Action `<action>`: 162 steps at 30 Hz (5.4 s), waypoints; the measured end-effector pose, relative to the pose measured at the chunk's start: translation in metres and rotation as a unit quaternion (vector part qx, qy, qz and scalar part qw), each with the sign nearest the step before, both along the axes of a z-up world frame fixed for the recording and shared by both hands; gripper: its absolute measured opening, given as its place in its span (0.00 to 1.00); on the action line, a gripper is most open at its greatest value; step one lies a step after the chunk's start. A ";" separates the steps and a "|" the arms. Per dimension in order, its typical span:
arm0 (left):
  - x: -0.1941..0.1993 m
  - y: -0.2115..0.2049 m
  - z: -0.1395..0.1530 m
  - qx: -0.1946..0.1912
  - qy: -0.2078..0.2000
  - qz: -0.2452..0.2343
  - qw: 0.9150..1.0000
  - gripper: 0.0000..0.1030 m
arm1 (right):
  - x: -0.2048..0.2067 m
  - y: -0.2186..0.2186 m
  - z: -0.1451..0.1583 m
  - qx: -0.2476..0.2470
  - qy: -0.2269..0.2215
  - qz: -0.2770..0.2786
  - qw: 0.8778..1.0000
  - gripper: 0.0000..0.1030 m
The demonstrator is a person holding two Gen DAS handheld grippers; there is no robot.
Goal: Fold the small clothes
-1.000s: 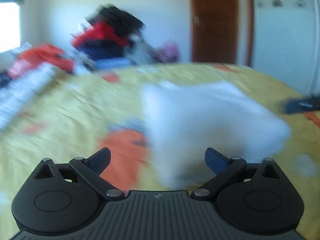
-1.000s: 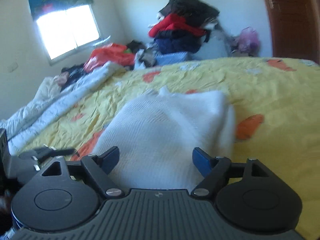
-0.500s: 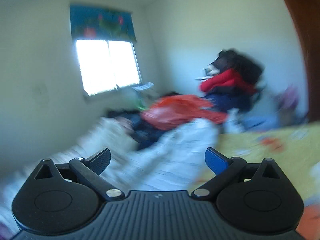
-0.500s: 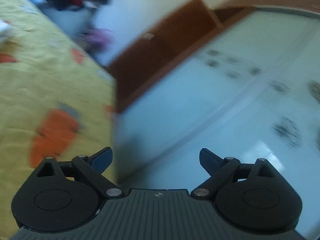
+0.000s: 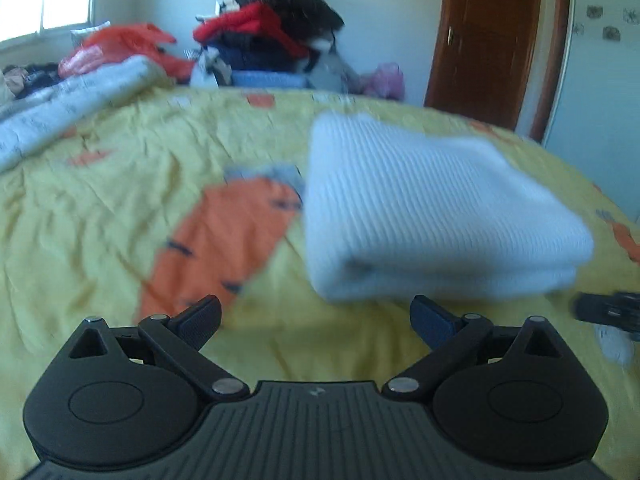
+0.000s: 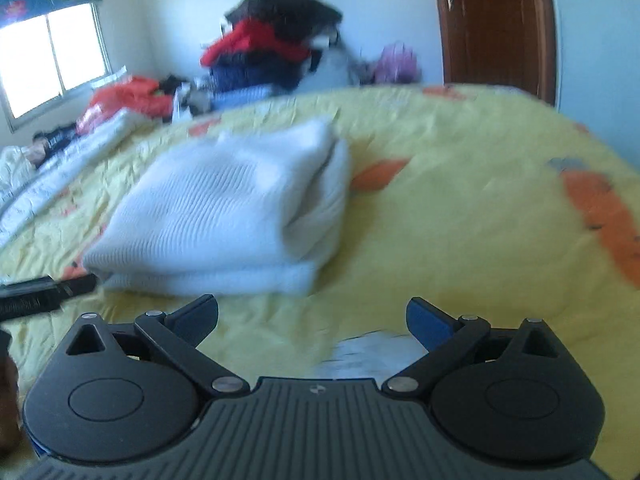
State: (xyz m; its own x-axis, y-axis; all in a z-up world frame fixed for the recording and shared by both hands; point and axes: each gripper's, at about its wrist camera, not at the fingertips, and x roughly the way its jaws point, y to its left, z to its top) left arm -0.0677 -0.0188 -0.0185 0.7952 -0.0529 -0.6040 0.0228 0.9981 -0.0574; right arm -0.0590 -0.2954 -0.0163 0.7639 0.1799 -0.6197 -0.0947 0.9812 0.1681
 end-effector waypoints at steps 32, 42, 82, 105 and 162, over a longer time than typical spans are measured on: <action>0.007 -0.026 -0.005 0.048 0.037 -0.028 0.998 1.00 | -0.006 0.060 -0.018 -0.077 0.005 -0.034 0.996 0.99; 0.007 -0.026 -0.005 0.048 0.036 -0.030 0.998 1.00 | -0.006 0.060 -0.018 -0.078 0.005 -0.035 0.996 0.99; 0.007 -0.025 -0.005 0.047 0.036 -0.030 0.998 1.00 | -0.008 0.062 -0.018 -0.080 0.003 -0.033 0.996 0.99; 0.006 -0.026 -0.005 0.048 0.036 -0.029 0.998 1.00 | -0.008 0.062 -0.018 -0.080 0.003 -0.033 0.996 0.99; -0.054 -0.027 0.062 -0.016 0.028 -0.051 0.998 1.00 | -0.045 0.052 0.031 -0.065 0.020 0.002 0.998 1.00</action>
State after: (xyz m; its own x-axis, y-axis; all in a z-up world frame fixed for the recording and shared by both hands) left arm -0.1218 -0.0458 0.0438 0.7492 -0.1516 -0.6447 0.1200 0.9884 -0.0929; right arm -0.1042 -0.2432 0.0143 0.7372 0.0999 -0.6682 -0.0949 0.9945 0.0439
